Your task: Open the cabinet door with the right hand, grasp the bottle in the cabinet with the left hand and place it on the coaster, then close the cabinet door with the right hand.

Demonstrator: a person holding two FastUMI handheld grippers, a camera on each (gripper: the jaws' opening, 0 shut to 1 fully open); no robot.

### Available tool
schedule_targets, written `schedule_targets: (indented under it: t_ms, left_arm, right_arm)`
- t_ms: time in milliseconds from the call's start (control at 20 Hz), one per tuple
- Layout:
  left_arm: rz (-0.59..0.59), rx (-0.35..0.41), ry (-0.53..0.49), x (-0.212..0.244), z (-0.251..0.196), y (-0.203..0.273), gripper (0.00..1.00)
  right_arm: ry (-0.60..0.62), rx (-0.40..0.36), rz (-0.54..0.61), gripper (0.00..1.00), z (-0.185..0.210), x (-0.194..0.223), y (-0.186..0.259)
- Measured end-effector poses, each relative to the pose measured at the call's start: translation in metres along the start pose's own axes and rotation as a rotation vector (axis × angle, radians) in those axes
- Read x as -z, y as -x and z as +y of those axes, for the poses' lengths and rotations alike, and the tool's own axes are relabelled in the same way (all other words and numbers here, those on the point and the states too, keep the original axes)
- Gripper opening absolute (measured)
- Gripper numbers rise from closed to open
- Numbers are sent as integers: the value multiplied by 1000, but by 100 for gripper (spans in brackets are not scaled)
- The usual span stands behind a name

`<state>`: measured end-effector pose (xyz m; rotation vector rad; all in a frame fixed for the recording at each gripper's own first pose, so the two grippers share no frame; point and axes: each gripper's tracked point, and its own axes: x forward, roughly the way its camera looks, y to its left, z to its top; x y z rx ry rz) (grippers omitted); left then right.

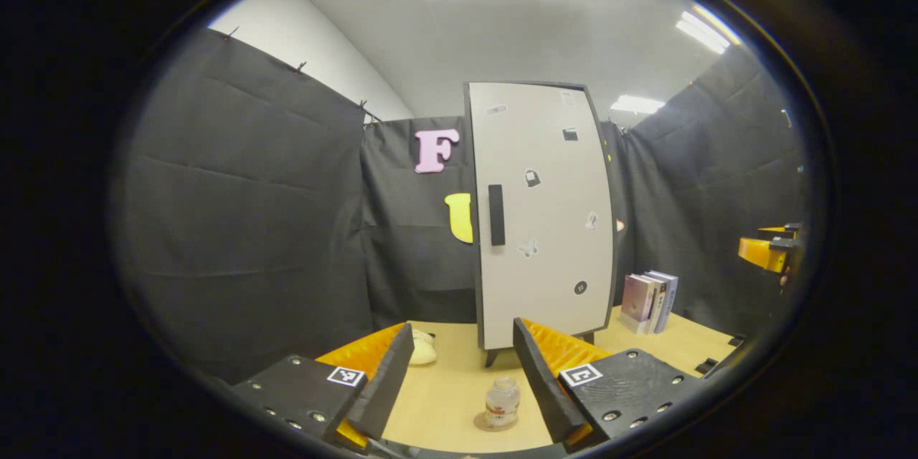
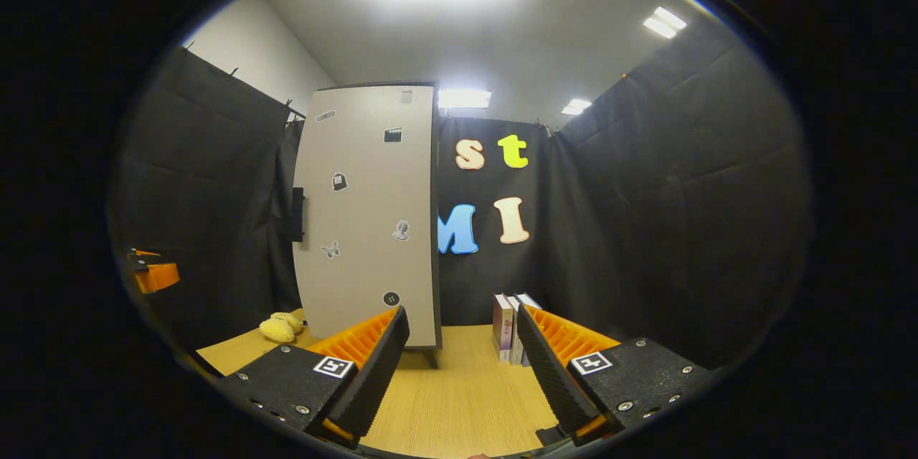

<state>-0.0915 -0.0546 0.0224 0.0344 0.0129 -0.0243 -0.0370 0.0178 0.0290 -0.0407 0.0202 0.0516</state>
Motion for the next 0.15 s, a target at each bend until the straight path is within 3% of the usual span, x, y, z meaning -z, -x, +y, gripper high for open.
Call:
schedule_targets:
  t_ms: [150]
  left_arm:
    - [-4,-2,-3,-1,1,0,83]
  right_arm:
    - [4,-4,-10,94,2,-5,-2]
